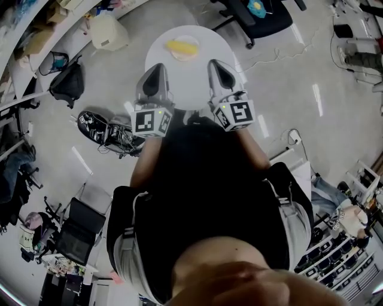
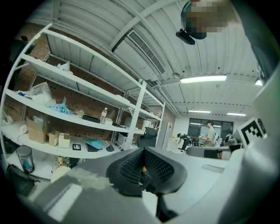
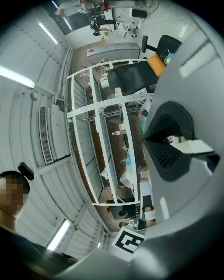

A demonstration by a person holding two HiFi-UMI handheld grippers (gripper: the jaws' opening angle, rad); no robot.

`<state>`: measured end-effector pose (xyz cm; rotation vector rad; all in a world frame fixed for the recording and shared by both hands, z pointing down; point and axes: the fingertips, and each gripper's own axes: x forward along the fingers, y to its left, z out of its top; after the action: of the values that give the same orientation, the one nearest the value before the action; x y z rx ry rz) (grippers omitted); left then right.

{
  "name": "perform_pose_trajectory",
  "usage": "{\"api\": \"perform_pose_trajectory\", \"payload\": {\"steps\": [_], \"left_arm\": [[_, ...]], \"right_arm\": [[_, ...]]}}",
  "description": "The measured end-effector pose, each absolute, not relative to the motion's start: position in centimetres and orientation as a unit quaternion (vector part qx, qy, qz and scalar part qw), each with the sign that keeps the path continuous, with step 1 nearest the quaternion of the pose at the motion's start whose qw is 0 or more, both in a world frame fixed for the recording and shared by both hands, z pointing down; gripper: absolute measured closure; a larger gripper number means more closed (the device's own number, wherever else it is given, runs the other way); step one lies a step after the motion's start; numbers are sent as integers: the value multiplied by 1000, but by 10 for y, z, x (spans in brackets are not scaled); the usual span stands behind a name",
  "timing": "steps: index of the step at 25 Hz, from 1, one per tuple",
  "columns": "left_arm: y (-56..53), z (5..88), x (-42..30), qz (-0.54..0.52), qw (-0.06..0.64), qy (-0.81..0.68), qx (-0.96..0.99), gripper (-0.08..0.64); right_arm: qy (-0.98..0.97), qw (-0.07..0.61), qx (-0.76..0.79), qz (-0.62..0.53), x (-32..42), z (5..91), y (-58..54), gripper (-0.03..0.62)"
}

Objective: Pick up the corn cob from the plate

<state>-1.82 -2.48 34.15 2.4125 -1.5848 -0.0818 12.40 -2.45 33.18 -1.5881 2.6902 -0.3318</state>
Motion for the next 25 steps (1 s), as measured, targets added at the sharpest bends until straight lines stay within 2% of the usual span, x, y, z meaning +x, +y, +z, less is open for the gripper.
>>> {"api": "perform_pose_trajectory", "payload": {"steps": [25], "left_arm": [[-86, 387, -38, -2, 178, -526, 832, 560]], "right_arm": [[844, -57, -508, -163, 88, 398, -90, 584]]}}
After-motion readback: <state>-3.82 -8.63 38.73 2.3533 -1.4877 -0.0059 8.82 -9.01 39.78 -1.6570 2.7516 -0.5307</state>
